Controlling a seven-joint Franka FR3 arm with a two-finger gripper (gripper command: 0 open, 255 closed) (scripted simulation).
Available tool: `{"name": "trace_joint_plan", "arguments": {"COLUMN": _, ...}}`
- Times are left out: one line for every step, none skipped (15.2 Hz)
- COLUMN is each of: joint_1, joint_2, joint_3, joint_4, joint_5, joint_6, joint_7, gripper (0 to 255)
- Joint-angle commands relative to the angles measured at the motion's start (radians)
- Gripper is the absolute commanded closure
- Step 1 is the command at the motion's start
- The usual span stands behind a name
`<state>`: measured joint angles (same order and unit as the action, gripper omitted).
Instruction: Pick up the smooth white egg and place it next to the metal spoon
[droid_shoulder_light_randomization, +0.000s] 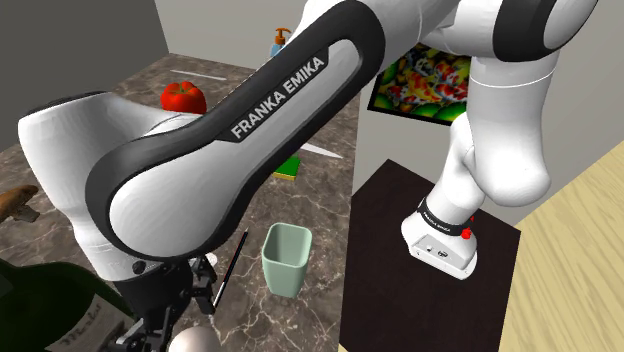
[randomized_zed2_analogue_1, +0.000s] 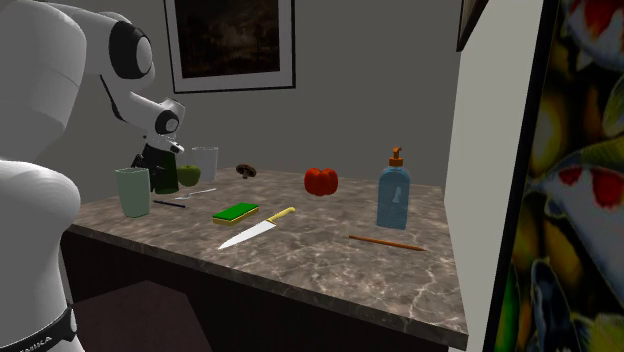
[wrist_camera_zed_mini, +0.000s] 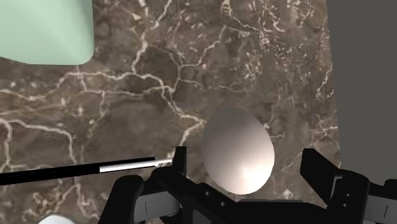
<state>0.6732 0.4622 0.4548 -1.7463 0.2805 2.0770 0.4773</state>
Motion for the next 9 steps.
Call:
{"name": "trace_joint_plan", "arguments": {"joint_1": -0.014, "joint_2": -0.019, "joint_3": -0.002, "joint_4": 0.034, "joint_5": 0.000, "joint_6": -0.056, "joint_7": 0.001, "gripper": 0}}
{"name": "trace_joint_plan", "arguments": {"joint_1": -0.020, "joint_2": -0.026, "joint_3": -0.003, "joint_4": 0.049, "joint_5": 0.000, "joint_6": -0.080, "joint_7": 0.001, "gripper": 0}}
{"name": "trace_joint_plan", "arguments": {"joint_1": -0.020, "joint_2": -0.026, "joint_3": -0.003, "joint_4": 0.049, "joint_5": 0.000, "joint_6": -0.080, "joint_7": 0.001, "gripper": 0}}
{"name": "trace_joint_plan", "arguments": {"joint_1": -0.020, "joint_2": -0.026, "joint_3": -0.003, "joint_4": 0.049, "joint_5": 0.000, "joint_6": -0.080, "joint_7": 0.001, "gripper": 0}}
{"name": "trace_joint_plan", "arguments": {"joint_1": -0.020, "joint_2": -0.026, "joint_3": -0.003, "joint_4": 0.049, "joint_5": 0.000, "joint_6": -0.080, "joint_7": 0.001, "gripper": 0}}
{"name": "trace_joint_plan", "arguments": {"joint_1": -0.020, "joint_2": -0.026, "joint_3": -0.003, "joint_4": 0.049, "joint_5": 0.000, "joint_6": -0.080, "joint_7": 0.001, "gripper": 0}}
{"name": "trace_joint_plan", "arguments": {"joint_1": -0.020, "joint_2": -0.026, "joint_3": -0.003, "joint_4": 0.049, "joint_5": 0.000, "joint_6": -0.080, "joint_7": 0.001, "gripper": 0}}
{"name": "trace_joint_plan", "arguments": {"joint_1": -0.020, "joint_2": -0.026, "joint_3": -0.003, "joint_4": 0.049, "joint_5": 0.000, "joint_6": -0.080, "joint_7": 0.001, "gripper": 0}}
{"name": "trace_joint_plan", "arguments": {"joint_1": -0.020, "joint_2": -0.026, "joint_3": -0.003, "joint_4": 0.049, "joint_5": 0.000, "joint_6": -0.080, "joint_7": 0.001, "gripper": 0}}
